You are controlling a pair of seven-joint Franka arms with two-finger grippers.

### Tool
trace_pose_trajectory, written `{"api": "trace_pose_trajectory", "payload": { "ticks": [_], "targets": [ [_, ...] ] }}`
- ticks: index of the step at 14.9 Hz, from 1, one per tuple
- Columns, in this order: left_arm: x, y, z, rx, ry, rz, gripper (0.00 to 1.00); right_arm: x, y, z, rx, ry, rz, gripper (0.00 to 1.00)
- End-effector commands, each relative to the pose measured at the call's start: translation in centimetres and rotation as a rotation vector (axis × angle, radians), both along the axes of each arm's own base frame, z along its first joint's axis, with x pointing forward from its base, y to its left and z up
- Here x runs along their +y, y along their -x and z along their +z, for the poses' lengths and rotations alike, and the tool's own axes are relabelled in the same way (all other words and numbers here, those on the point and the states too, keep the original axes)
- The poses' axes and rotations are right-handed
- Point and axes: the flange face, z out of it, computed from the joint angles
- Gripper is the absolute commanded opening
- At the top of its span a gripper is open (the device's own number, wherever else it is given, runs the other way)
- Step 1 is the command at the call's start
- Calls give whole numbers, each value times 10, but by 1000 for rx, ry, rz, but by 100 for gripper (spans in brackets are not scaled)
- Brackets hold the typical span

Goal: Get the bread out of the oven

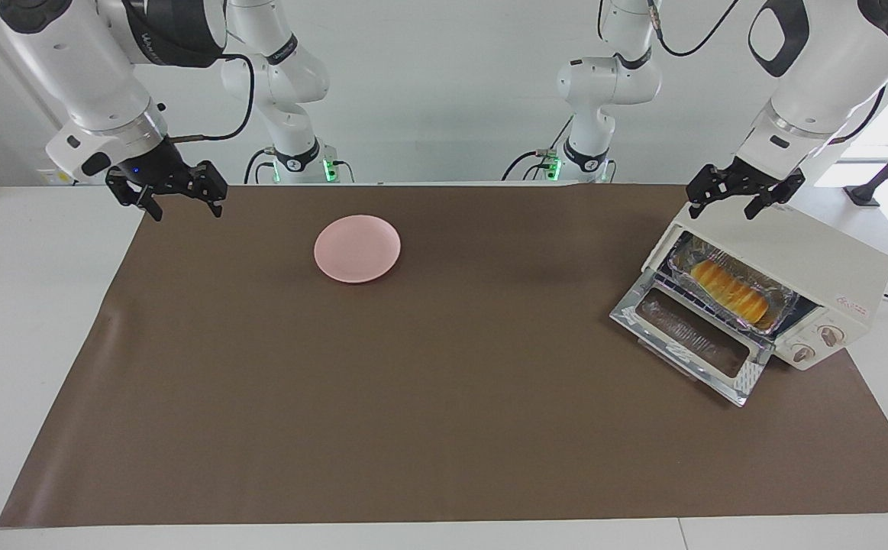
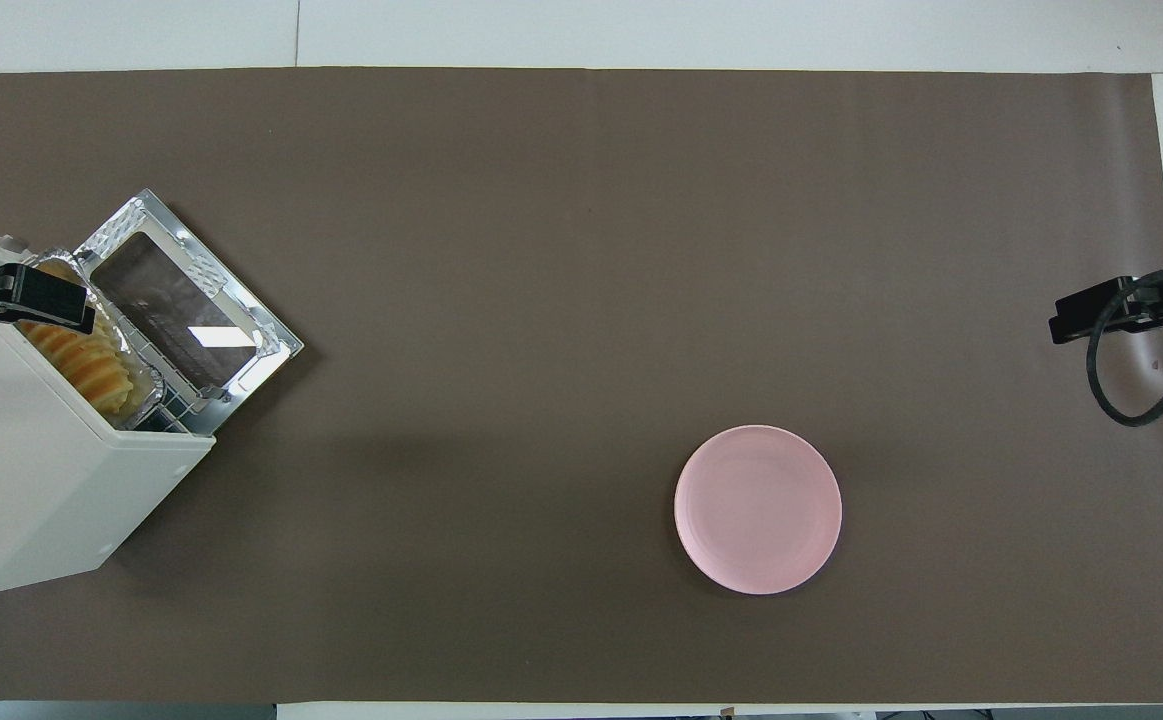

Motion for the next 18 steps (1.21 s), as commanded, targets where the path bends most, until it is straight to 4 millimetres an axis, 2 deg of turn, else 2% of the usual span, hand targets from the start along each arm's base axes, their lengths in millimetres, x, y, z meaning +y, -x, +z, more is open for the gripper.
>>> {"api": "trace_pose_trajectory", "payload": {
  "ticks": [1, 10, 13, 14, 16, 17, 18],
  "targets": [
    [2, 8, 1, -15, 8, 11, 100, -2, 4, 2, -5, -13, 13, 100],
    [2, 7, 1, -24, 8, 13, 100, -3, 4, 2, -5, -14, 13, 100],
    [4, 0, 0, -21, 15, 71, 100, -3, 3, 2, -8, -13, 12, 100],
    [3, -10, -10, 12, 8, 78, 100, -3, 3, 2, -7, -13, 12, 100],
    [-5, -26, -17, 26, -3, 169, 100, -2, 3, 2, -7, -14, 15, 100],
    [-8, -42, -32, 63, -14, 204, 100, -2, 4, 2, -5, -14, 15, 100],
    [-8, -56, -37, 78, -23, 214, 100, -2, 4, 2, -5, -14, 15, 100]
  ]
}}
